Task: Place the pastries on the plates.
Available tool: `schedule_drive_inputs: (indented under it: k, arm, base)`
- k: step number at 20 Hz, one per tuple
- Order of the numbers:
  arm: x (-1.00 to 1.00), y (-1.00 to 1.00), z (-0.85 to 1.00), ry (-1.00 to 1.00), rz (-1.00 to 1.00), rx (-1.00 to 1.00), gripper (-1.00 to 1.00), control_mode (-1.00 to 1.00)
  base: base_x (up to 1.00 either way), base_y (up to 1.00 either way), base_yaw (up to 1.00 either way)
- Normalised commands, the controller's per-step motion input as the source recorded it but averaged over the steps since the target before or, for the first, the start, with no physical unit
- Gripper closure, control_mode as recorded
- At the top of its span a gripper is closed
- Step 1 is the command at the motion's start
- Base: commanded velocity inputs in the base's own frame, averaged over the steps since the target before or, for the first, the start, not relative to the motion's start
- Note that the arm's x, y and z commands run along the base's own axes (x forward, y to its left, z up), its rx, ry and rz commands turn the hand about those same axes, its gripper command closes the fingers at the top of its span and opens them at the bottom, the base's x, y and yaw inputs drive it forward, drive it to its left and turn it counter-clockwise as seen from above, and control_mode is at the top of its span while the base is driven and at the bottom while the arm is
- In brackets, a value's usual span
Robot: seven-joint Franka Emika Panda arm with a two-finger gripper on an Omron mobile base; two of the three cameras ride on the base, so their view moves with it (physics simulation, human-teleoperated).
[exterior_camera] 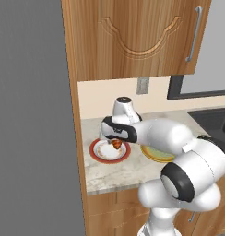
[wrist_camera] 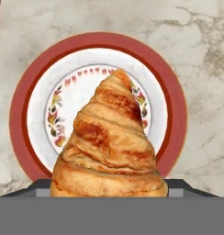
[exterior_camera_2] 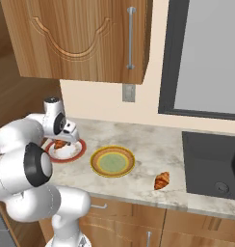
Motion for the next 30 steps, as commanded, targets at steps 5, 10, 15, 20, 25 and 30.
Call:
schedule_drive_inputs:
  k: [5, 10, 15, 20, 25, 30]
  arm:
    - [0.21, 0.03, -0.33, 0.04, 0.00, 0.00, 1.00, -1.00]
    - [0.15, 0.05, -0.36, 0.03, 0.00, 0.00, 1.00, -1.00]
    - [0.11, 0.00, -0.27, 0.00, 0.00, 0.00, 1.00, -1.00]
    - [0.11, 0.00, -0.30, 0.02, 0.00, 0.00, 1.00, -1.00]
    - [0.08, 0.01, -0.17, 0.01, 0.00, 0.00, 1.00, -1.00]
    - [0.00, 0.00, 0.00, 0.00, 0.00, 0.00, 1.00, -1.00]
  base:
    - [0.00, 0.00, 0.00]
    - [0.00, 0.00, 0.00]
    - [0.00, 0.00, 0.00]
    - [0.00, 0.00, 0.00]
    - [0.00, 0.00, 0.00]
    - [0.00, 0.00, 0.00]
